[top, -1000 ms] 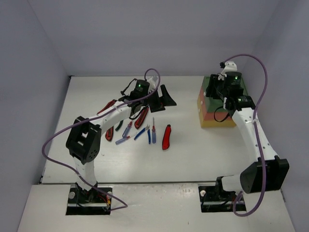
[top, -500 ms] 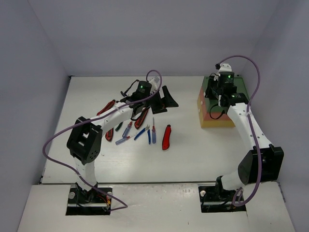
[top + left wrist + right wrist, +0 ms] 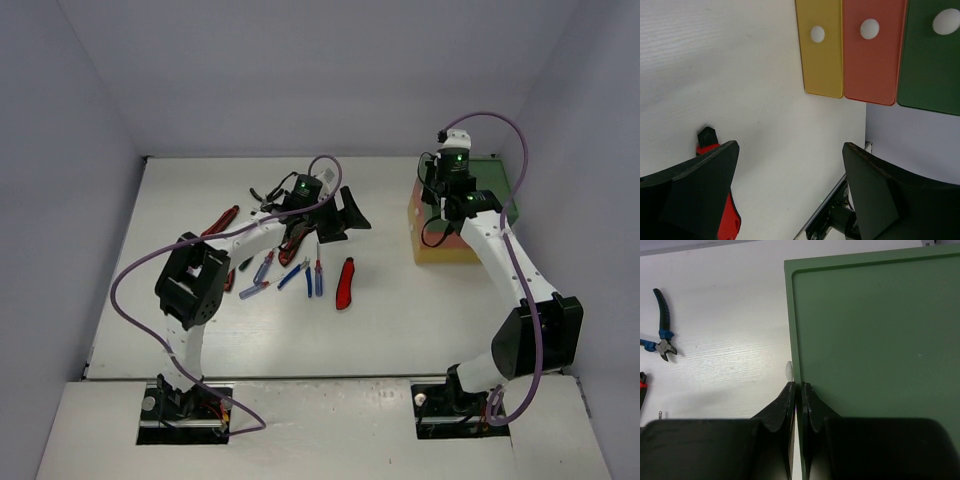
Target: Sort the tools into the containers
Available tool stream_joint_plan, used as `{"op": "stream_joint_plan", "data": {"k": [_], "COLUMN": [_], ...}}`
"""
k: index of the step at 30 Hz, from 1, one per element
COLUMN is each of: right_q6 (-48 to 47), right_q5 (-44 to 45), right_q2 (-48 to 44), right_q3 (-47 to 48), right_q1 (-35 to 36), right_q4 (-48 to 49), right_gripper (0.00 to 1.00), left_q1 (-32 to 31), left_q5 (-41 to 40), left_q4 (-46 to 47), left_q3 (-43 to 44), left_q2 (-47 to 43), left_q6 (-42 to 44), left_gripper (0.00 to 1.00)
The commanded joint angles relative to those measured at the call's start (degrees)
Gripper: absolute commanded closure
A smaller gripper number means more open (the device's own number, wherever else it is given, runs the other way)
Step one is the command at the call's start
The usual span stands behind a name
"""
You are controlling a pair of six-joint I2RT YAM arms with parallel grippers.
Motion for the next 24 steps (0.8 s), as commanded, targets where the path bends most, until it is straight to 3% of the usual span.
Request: {"op": "stream_joint_plan", "data": {"k": [1,5,13,16,24], "right_q6": [3.2,5.5,8.8,9.2,7.7], "right_q5": [-1.1,-4.1,-8.3,-10.4,-11.7], "right_q2": [0.3,-0.4,-0.8,-1.2,-2.5], "right_q3": [2.0,2.8,2.7,2.4,0.3], "right_q1": [0.7,1.1,1.4,1.4,1.5], "right_q4": [-1.9,-1.8,-1.7,-1.7,-1.7], "right_gripper": [1.0,1.0,1.0,1.0,1.0], "left_q1": [-1.2,-1.9,-3.6,-3.5,-3.6], "left_q5": [0.4,0.7,2.5,5.1,8.3], "left_q4": [4.3,5.9,12.5,17.2,18.4], "left_q3": [6.0,9.4,15.1,16.0,21.2], "left_q2": [1.0,4.2,11.4,15.2,20.4], "left_q6": [-2.1,-4.0,-6.8,-8.9,-9.8], "left_gripper": [0.18,0.21,0.42,0.43,0.44]}}
